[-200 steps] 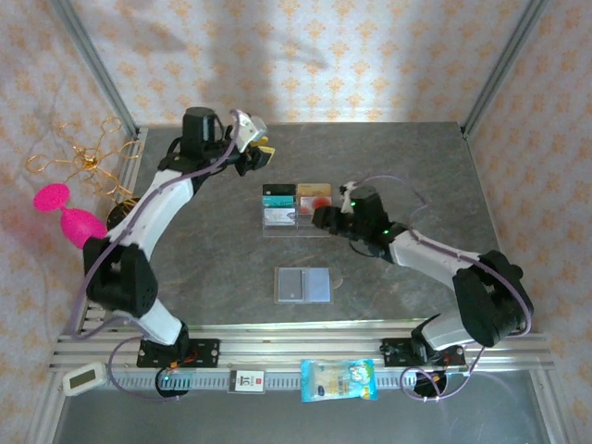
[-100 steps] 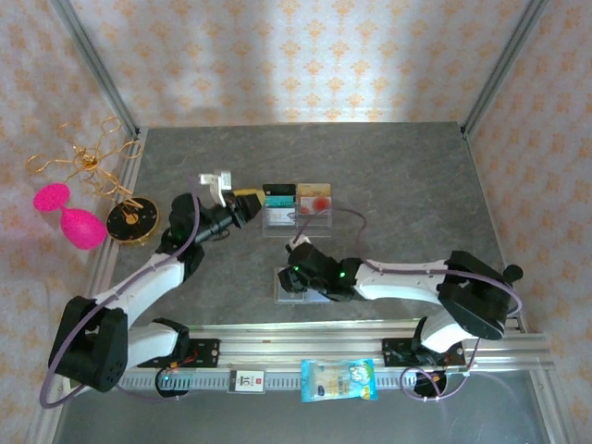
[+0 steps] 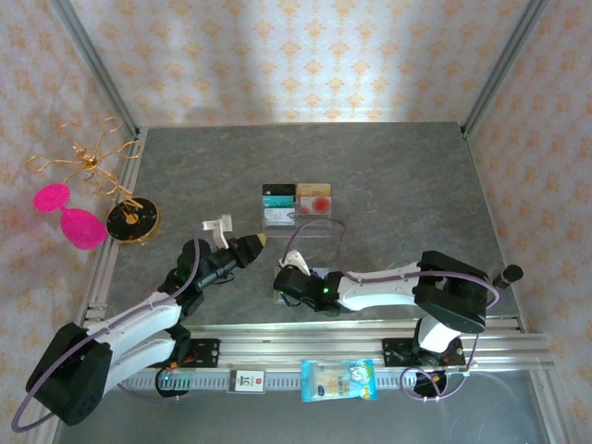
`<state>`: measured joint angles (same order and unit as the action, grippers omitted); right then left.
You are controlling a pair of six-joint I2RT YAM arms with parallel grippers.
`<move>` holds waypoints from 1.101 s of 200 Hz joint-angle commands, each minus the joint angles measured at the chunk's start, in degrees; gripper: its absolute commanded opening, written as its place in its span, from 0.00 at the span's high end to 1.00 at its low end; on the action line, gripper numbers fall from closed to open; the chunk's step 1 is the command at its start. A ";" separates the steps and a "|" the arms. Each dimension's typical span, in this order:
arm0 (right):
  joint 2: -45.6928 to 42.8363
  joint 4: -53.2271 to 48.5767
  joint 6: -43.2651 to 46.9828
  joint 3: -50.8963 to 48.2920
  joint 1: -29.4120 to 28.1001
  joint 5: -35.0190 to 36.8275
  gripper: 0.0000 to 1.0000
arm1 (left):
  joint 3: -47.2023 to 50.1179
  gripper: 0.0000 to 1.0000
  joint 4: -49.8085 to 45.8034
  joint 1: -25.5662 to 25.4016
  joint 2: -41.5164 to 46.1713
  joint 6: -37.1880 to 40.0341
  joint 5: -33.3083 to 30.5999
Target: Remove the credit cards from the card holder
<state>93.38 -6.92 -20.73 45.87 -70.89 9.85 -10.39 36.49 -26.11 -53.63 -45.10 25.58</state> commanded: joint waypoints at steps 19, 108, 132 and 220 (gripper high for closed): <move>3.17 -1.74 -0.97 1.16 -0.57 3.33 0.55 | 2.27 0.67 -0.90 -1.34 1.53 -0.62 -2.72; -4.72 9.99 -6.23 -5.86 -0.47 2.65 0.94 | 2.30 0.95 -1.32 -9.14 -8.95 1.07 -3.61; -7.46 12.98 -7.75 -8.10 0.11 1.86 0.95 | 0.71 1.00 -2.35 -11.66 -12.69 2.42 -4.11; -18.04 16.01 -13.04 -14.59 0.55 6.33 0.57 | -7.09 1.00 -6.49 -18.83 -25.42 4.80 -4.25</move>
<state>81.52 7.38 -31.11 33.74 -70.83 11.29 -15.31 32.49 -43.88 -77.38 -41.69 21.98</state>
